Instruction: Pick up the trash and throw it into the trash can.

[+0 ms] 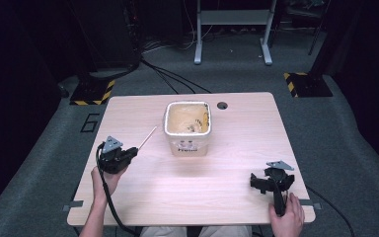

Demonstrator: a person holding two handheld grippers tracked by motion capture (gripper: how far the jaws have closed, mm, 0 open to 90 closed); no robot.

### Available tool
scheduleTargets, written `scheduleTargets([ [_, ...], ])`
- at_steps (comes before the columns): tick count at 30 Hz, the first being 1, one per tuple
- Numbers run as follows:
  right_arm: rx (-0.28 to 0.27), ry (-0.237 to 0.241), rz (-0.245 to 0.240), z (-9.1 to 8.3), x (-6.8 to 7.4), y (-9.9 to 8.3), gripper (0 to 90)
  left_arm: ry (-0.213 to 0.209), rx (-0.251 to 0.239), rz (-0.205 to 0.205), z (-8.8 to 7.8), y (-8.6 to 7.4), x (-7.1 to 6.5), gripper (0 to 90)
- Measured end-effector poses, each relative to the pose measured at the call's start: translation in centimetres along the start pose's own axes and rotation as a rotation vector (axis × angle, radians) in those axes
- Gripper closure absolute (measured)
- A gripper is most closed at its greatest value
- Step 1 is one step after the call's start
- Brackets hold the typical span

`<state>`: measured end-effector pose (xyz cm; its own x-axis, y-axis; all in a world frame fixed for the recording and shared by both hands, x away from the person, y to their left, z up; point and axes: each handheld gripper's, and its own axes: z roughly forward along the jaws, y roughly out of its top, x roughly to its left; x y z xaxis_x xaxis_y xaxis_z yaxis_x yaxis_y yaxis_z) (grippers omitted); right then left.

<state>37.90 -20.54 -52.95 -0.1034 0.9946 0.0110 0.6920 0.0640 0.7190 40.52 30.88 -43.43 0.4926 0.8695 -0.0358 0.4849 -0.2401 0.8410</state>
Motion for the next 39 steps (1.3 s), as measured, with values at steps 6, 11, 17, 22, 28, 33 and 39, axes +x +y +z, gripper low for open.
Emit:
scheduleTargets([
  [6,0.0,0.0,0.001,0.0,0.0,0.0,0.0,-0.002,-0.011,0.002,-0.1,0.7,0.2,85.0],
  [11,0.0,0.0,0.0,0.0,0.0,0.0,0.0,-0.001,-0.026,0.002,-0.2,1.7,0.3,85.0],
  [17,0.0,0.0,0.0,0.0,0.0,0.0,0.0,0.001,-0.036,0.009,-0.3,2.6,0.4,85.0],
  [22,0.0,0.0,0.0,0.0,0.0,0.0,0.0,-0.003,-0.045,0.016,-0.3,3.3,0.4,85.0],
  [28,0.0,0.002,0.0,0.0,0.0,0.0,0.0,-0.007,-0.053,0.026,-0.2,4.1,0.3,85.0],
  [33,0.0,0.0,0.0,0.0,0.0,0.0,0.0,-0.009,-0.064,0.033,-0.2,4.9,0.0,85.0],
  [39,0.0,0.0,0.0,0.0,0.0,0.0,0.0,-0.011,-0.072,0.042,-0.1,5.8,-0.2,85.0],
])
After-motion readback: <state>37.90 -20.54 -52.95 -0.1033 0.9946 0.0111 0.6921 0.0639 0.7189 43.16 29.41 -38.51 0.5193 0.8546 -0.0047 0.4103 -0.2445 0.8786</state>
